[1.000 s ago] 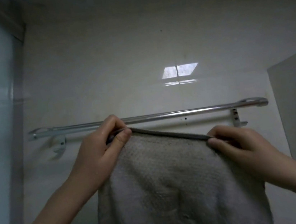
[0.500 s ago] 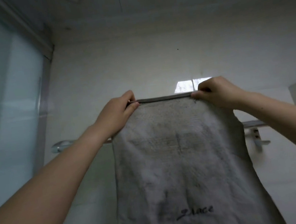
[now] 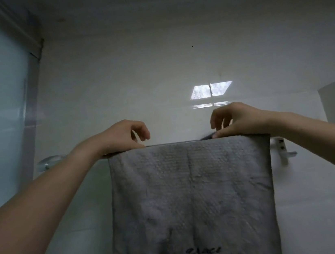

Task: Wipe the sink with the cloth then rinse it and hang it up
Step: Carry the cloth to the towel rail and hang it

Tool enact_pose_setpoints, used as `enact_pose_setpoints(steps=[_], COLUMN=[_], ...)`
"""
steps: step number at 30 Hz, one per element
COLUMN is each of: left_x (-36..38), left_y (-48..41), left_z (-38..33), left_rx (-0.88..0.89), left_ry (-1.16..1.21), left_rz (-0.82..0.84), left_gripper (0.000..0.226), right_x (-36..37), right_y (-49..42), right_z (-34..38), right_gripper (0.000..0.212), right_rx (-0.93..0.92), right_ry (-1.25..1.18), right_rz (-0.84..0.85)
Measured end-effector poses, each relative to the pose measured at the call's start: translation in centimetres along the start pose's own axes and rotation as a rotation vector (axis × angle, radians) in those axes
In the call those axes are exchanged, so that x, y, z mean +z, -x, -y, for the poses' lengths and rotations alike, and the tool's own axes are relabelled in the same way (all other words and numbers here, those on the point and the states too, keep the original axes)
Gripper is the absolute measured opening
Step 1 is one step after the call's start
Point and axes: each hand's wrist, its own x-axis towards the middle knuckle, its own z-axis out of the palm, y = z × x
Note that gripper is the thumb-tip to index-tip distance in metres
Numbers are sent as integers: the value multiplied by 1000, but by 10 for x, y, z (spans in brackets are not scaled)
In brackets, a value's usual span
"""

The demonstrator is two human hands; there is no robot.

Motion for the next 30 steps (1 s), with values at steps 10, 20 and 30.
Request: enact_pose_setpoints(steps=[10, 20, 30], left_x=[-17, -12, -23], left_y=[39, 29, 42], left_z=[-1, 3, 4], left_rx=[14, -10, -74], left_ry=[234, -16, 52], left_rz=[33, -189, -28], left_gripper=[36, 18, 52], right_x=[-15, -11, -20], right_y=[42, 31, 27], right_z=[11, 1, 15], right_gripper=[31, 11, 21], right_rx=[32, 147, 203], right_ry=[-183, -109, -110], right_rz=[40, -121, 112])
